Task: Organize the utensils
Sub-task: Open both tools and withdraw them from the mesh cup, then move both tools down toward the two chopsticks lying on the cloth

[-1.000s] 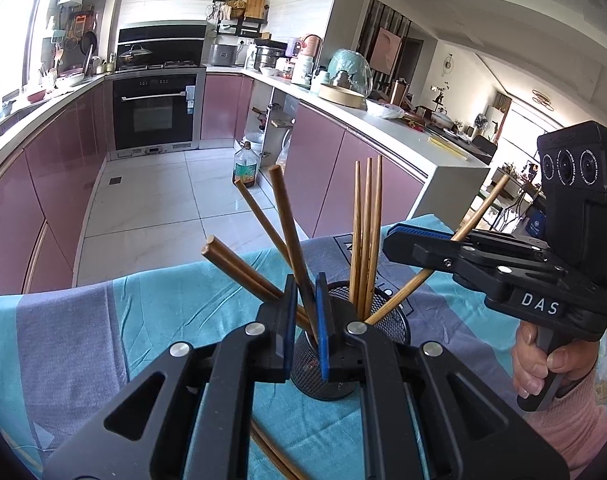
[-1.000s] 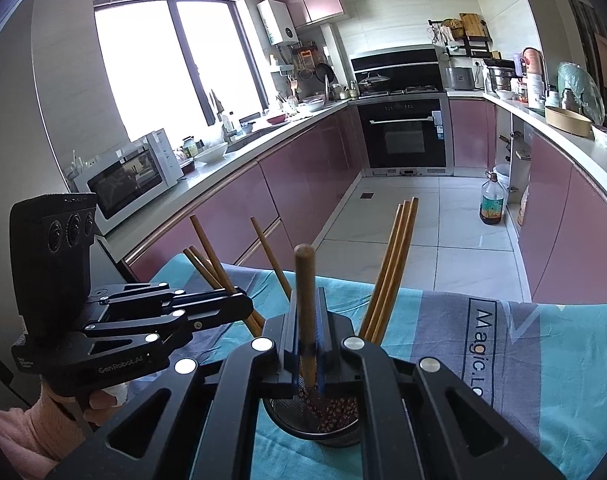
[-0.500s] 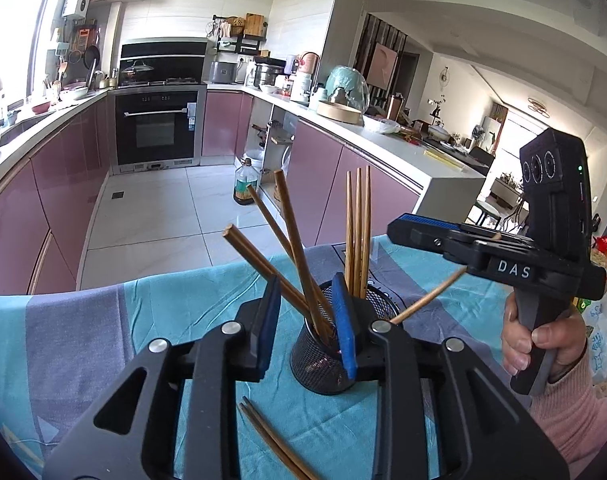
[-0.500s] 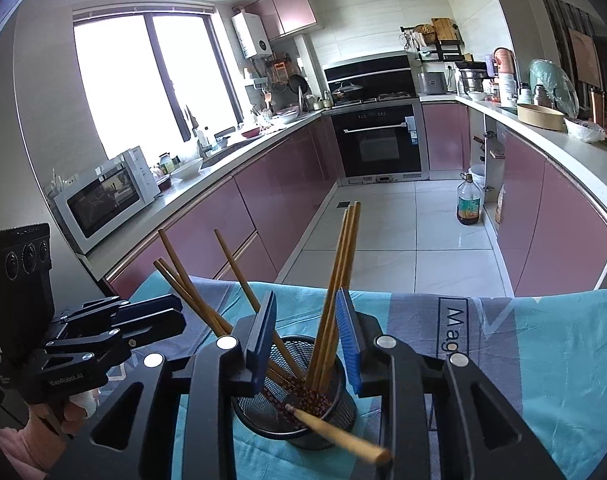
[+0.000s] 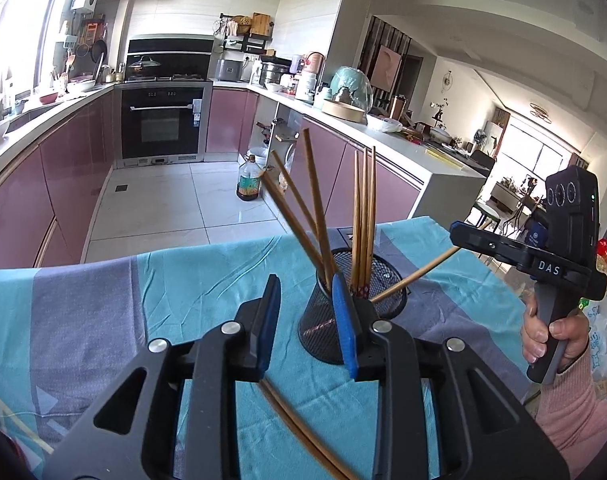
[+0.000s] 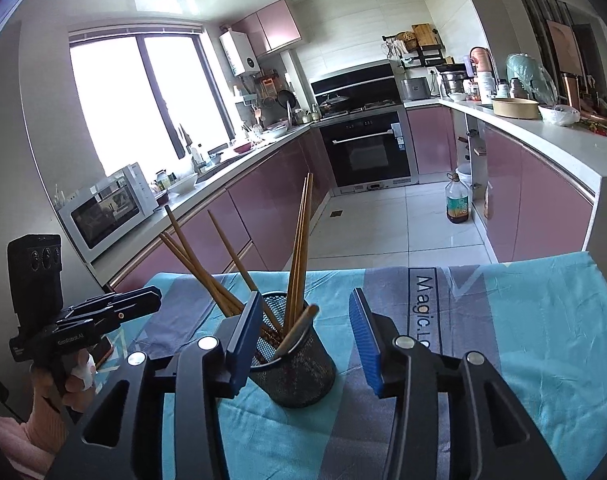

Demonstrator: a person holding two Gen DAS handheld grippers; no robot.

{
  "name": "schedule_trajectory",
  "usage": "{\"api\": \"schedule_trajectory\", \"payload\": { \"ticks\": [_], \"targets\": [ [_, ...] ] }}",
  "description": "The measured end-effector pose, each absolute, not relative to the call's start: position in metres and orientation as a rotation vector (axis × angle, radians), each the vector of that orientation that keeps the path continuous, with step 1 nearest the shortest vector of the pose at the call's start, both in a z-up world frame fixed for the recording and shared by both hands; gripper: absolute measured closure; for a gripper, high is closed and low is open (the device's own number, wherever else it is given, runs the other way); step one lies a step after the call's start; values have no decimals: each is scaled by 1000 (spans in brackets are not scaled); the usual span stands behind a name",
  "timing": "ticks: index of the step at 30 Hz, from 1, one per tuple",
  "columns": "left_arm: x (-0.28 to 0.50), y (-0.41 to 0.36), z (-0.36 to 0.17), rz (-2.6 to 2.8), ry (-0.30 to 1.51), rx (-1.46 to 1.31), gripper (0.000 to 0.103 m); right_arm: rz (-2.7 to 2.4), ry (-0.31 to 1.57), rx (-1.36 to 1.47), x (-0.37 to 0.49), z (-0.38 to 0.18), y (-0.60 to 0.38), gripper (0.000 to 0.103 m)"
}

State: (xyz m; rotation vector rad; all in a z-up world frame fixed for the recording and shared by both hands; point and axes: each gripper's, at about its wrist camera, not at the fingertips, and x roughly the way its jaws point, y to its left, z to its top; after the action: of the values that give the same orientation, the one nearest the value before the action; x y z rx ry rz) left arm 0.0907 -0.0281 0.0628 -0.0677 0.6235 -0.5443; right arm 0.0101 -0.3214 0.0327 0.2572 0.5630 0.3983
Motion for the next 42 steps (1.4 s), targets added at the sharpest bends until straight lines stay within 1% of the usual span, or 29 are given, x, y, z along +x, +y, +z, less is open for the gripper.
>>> {"api": "schedule_trajectory", "payload": {
  "ticks": [6, 11, 14, 15, 16, 18, 24, 26, 27, 31, 36, 39, 42],
  "targets": [
    [83, -22, 45, -524, 665, -63, 74, 443, 616, 290, -2, 11, -319, 61],
    [73, -14, 18, -508, 738, -62, 74, 506, 717, 238, -8, -16, -290, 61],
    [72, -9, 3, -498, 770, -78, 74, 512, 748, 249, -9, -28, -280, 61],
    [71, -8, -1, -496, 780, -83, 74, 505, 748, 254, -10, -31, -280, 64],
    [70, -6, -4, -497, 789, -89, 74, 498, 743, 261, -10, -31, -282, 70],
    [68, -7, -10, -498, 798, -91, 74, 470, 712, 274, -9, -25, -287, 75],
    [64, -9, -17, -507, 809, -108, 74, 404, 613, 319, 12, -3, -304, 76],
    [63, -11, -17, -511, 811, -105, 74, 409, 601, 305, 19, 0, -300, 85],
    [63, -12, -17, -512, 811, -103, 74, 414, 597, 302, 21, 1, -299, 95],
    [63, -14, -18, -515, 811, -97, 73, 442, 576, 269, 25, 11, -292, 98],
    [66, -16, -20, -524, 818, -104, 71, 442, 536, 175, 21, 47, -285, 98],
    [67, -17, -22, -530, 822, -108, 71, 472, 545, 141, 22, 68, -284, 98],
    [68, -17, -24, -534, 824, -112, 71, 490, 574, 103, 24, 77, -282, 98]
  ]
}}
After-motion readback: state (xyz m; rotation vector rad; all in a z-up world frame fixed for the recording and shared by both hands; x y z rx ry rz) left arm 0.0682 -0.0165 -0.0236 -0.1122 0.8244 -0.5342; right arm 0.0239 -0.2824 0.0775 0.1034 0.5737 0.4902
